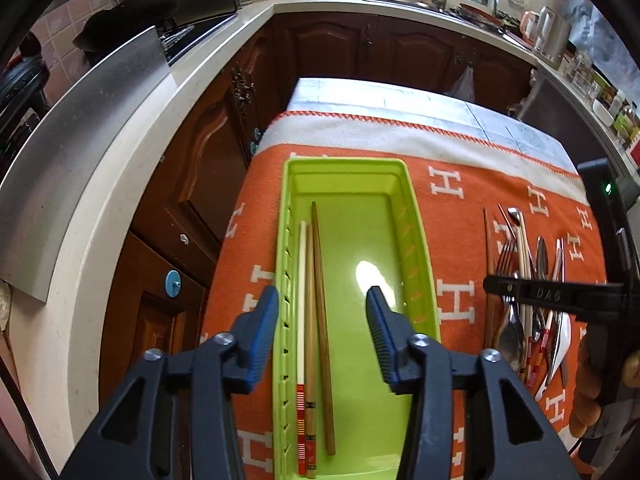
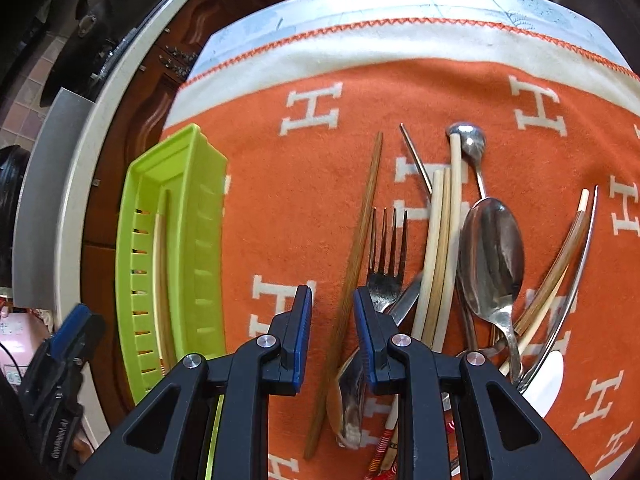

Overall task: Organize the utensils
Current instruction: 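Close the right gripper on the second brown chopstick, then carry the brown chopstick into the green tray and open the right gripper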

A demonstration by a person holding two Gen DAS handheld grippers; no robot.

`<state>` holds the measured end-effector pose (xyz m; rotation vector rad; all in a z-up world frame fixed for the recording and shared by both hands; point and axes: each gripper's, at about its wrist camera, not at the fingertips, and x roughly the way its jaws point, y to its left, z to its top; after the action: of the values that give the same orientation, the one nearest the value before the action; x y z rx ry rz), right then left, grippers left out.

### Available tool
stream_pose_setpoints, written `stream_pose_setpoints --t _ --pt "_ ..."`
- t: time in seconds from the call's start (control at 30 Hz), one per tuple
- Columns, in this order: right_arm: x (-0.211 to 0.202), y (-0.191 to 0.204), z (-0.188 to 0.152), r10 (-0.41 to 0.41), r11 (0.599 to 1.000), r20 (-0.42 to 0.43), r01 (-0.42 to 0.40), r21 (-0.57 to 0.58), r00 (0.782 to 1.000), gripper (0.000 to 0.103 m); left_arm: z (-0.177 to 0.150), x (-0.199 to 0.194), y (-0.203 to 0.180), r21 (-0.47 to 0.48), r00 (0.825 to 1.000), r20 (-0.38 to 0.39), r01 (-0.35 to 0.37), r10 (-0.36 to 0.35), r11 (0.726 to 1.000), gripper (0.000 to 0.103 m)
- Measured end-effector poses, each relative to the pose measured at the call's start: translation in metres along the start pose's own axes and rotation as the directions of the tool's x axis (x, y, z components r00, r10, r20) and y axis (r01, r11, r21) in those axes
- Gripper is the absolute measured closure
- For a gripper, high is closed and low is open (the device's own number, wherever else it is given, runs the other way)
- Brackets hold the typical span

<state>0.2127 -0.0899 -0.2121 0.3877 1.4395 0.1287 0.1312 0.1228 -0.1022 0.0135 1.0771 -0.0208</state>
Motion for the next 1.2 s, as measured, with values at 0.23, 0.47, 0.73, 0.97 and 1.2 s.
stream_pose_setpoints --t 0.23,0.47,0.73,0.97,1.2 --pt "0.014 0.014 -0.002 -0.072 0.997 0.005 0.073 -0.038 0.997 0.081 0.001 0.0 0.006 -0.011 1.0 0.013 -0.023 0.023 1.0 0.051" --pt "0.012 0.025 -0.01 -0.148 0.985 0.064 0.153 -0.076 0.987 0.095 -0.001 -0.002 0.011 -0.026 0.999 0.023 -0.036 0.036 0.999 0.036" --pt "-0.023 0.018 -0.026 0.016 0.999 0.087 -0.013 -0.039 0.996 0.097 -0.001 -0.006 0.015 -0.036 0.999 0.028 -0.028 0.029 0.999 0.026" --pt "-0.063 0.04 -0.041 0.18 0.982 0.082 -0.175 -0.064 0.98 0.097 -0.001 -0.006 0.02 -0.056 0.999 0.021 -0.033 0.035 0.998 0.025" --pt "-0.078 0.077 -0.05 0.274 0.958 0.039 -0.269 -0.099 0.961 0.097 0.002 -0.008 0.035 -0.095 0.998 0.022 -0.059 0.061 0.994 0.024"
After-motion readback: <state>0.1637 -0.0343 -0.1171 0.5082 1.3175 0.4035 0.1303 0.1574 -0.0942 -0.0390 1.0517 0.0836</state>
